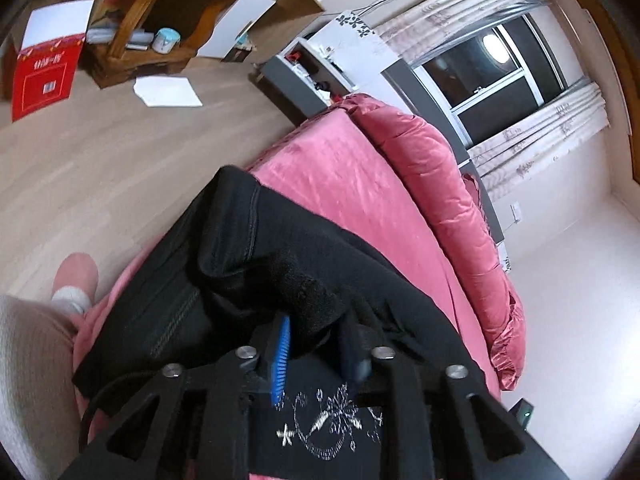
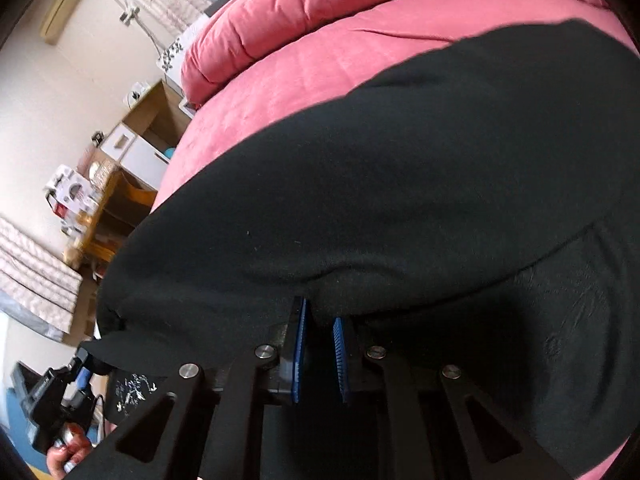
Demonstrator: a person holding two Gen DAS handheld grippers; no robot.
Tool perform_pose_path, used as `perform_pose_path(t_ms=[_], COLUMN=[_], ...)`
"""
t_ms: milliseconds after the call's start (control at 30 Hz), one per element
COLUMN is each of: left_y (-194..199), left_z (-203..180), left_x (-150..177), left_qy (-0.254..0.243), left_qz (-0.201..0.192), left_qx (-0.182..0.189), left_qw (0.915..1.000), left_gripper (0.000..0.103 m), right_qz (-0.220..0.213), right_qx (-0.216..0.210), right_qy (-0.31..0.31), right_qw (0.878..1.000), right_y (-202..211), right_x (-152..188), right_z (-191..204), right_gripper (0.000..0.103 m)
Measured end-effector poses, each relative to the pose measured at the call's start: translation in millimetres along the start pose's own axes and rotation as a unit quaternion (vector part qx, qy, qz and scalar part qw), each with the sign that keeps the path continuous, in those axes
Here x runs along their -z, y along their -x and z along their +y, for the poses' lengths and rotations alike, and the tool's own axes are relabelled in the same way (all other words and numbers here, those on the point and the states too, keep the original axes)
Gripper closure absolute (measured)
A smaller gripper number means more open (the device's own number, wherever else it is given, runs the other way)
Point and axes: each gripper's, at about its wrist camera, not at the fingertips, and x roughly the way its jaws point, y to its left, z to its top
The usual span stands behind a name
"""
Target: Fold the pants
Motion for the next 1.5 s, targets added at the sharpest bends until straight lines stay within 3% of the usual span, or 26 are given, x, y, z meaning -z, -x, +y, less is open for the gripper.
perform_pose_path(t_ms=[67, 167, 333, 433, 533, 633, 833, 1000, 1100, 1167, 1233, 1433, 1500], left_y=[3.2, 7.3, 8.3, 2.9, -3.3, 7.7, 41.7, 29.5, 16.9, 13.0, 12.0, 8.3, 7.7], left_z=[3.6, 11.8, 16.0, 11.5, 2.2, -3.3, 5.3, 12.4, 13.8, 20.6, 26.4, 26.8, 25.7], left_x=[2.2, 3.6, 4.3, 4.6, -1.8, -14.9, -41.1, -26.3, -15.9, -11.3, -9.3, -4.0, -2.5], left_qy=[0.015, 0.051, 0.067, 0.054, 0.027, 0.015, 0.054, 0.02, -0.002, 0.019, 0.042, 0.039, 0.038], left_qz=[0.004, 0.009, 0.003, 0.013, 0.031, 0.018, -0.031, 0.001, 0.022, 0.029, 0.032, 0.045, 0.048], left_qx=[0.01, 0.034, 0.034, 0.017, -0.006, -0.008, 0.027, -0.021, -0.055, -0.064, -0.063, -0.06, -0.061], left_qw=[0.9998, 0.9981, 0.9972, 0.9983, 0.9992, 0.9997, 0.9977, 0.9996, 0.9982, 0.9973, 0.9966, 0.9964, 0.9963], left_gripper=[0.059, 0.044, 0.044, 0.05, 0.083, 0.091, 0.092, 0.092, 0.091, 0.081, 0.071, 0.073, 0.075], right_qz=[-0.001, -0.003, -0.004, -0.004, -0.001, -0.019, -0.051, -0.007, 0.038, 0.049, 0.046, -0.004, -0.02], right_qx=[-0.01, -0.013, -0.021, -0.022, -0.022, -0.028, -0.066, -0.033, -0.029, -0.034, -0.048, -0.058, -0.054], right_qy=[-0.005, -0.002, -0.006, -0.006, -0.01, -0.024, 0.025, 0.055, 0.019, 0.008, 0.0, -0.06, -0.082], right_qw=[1.0, 1.0, 1.0, 1.0, 1.0, 0.999, 0.996, 0.998, 0.999, 0.998, 0.998, 0.997, 0.995], right_y=[-0.2, -0.9, -0.7, 2.7, 6.3, 22.5, 72.9, 62.7, 37.7, 29.0, 32.0, 52.4, 58.9], right_x=[-1.7, -1.7, -0.5, 2.3, -1.4, -11.6, -9.8, 15.1, 21.0, 21.0, 16.5, 6.0, 0.1], right_z=[-3.6, -4.3, -9.7, -16.5, -15.7, -20.0, -7.4, -10.8, -31.4, -41.9, -46.9, -76.8, -89.3], right_gripper=[0.09, 0.09, 0.09, 0.09, 0.09, 0.092, 0.093, 0.092, 0.092, 0.092, 0.092, 0.069, 0.069])
